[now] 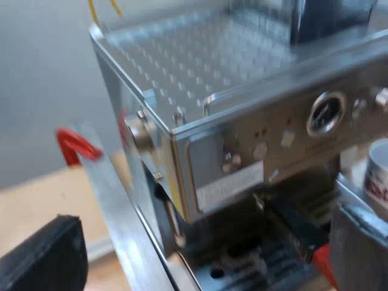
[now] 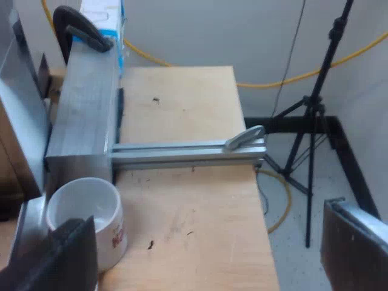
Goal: Put the handle in the coffee machine
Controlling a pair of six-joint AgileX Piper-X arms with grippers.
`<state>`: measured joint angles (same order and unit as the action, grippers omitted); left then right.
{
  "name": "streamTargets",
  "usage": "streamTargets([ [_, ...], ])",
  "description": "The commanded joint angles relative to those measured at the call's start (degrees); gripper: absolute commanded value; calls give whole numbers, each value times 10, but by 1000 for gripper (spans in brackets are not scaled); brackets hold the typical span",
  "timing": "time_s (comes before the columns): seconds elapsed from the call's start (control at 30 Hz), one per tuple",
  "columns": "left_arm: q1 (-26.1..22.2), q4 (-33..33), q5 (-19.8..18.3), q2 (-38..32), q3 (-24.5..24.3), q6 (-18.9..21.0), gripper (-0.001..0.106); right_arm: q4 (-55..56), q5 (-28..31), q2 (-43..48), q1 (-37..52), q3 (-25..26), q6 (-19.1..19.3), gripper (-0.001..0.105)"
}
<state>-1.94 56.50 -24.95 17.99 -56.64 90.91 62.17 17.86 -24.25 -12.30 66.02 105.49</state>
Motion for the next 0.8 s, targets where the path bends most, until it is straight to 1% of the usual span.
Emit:
streamTargets([
  [0.03,-8,0,3,-30,-4,-9,82,2,21,30,2,-4,-3,77],
  [0.1,-11,18,3,-64,-4,-31,82,2,22,62,2,-16,-3,77],
  [0.2,-11,37,3,-97,-4,-41,82,2,17,92,2,-27,-3,77],
  [0.23,-11,47,3,-114,-4,-46,82,2,15,124,2,-37,-3,77],
  [0.27,-11,47,3,-114,-4,-46,82,2,15,124,2,-37,-3,77],
  [0.3,-11,63,3,-138,-4,-55,82,2,15,150,2,-46,-3,77],
  [0.37,-11,69,3,-158,3,-55,82,4,15,190,2,-59,-3,77],
  [0.43,-11,75,2,-170,7,-55,82,5,15,201,2,-62,-3,77],
  [0.47,-11,96,-6,-215,27,-55,82,16,15,240,2,-69,-3,77],
  [0.53,-11,110,-6,-233,37,-55,82,28,15,275,2,-73,-3,77],
  [0.63,-11,141,-9,-265,53,-63,82,87,21,272,1,-58,-1,77],
  [0.67,-11,162,-10,-270,56,-70,82,100,13,271,1,-57,3,77],
  [0.7,-13,182,-18,-269,56,-76,82,107,6,274,1,-59,10,77],
  [0.8,-13,203,-32,-270,66,-87,82,116,-1,275,1,-61,10,77],
])
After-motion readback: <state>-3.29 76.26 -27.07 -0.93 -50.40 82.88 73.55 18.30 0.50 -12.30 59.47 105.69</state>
